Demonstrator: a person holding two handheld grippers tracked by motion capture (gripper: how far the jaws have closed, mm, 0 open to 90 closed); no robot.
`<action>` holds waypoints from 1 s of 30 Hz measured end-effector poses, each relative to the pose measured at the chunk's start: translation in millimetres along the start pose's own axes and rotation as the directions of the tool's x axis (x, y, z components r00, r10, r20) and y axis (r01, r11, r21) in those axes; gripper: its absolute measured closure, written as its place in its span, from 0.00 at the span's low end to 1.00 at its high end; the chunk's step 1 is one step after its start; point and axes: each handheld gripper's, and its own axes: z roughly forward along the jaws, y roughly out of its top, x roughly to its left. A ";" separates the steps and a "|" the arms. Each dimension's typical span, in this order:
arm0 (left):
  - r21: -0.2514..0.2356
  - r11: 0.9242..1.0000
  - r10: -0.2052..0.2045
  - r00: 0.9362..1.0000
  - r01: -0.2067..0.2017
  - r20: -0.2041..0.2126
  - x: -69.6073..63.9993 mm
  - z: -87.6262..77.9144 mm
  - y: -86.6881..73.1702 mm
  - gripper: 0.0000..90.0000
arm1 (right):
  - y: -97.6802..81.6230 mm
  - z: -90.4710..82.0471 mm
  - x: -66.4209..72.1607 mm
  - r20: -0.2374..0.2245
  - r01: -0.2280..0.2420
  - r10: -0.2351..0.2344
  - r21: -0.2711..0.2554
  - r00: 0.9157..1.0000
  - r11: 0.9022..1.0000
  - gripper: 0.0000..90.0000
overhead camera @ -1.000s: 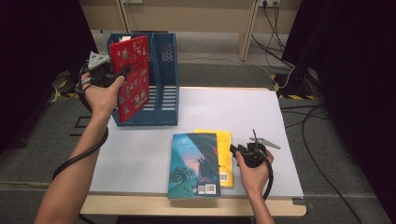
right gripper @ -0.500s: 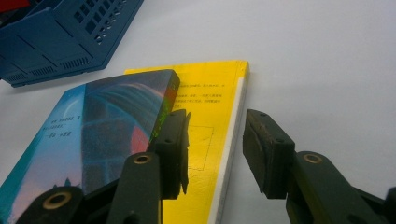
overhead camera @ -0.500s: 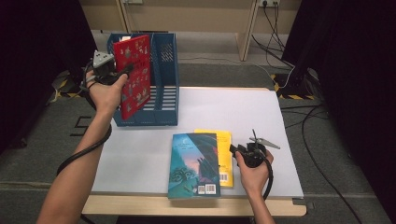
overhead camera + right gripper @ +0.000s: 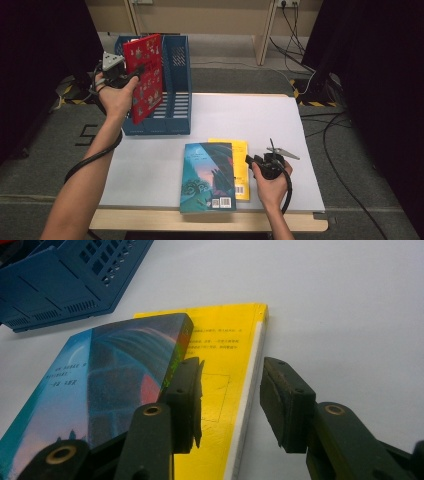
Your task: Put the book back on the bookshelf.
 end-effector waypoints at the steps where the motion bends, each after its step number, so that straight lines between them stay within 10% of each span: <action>1: -0.001 1.000 -0.001 1.000 0.001 0.000 0.1 0.6 0.0 0.88 | 0.1 -0.1 0.2 -0.001 -0.002 0.002 -0.004 1.000 1.000 0.67; 30: -0.002 1.000 -0.005 1.000 0.005 -0.020 6.2 25.9 -6.4 0.88 | 0.0 -0.6 -2.3 0.001 0.011 -0.011 -0.003 1.000 1.000 0.67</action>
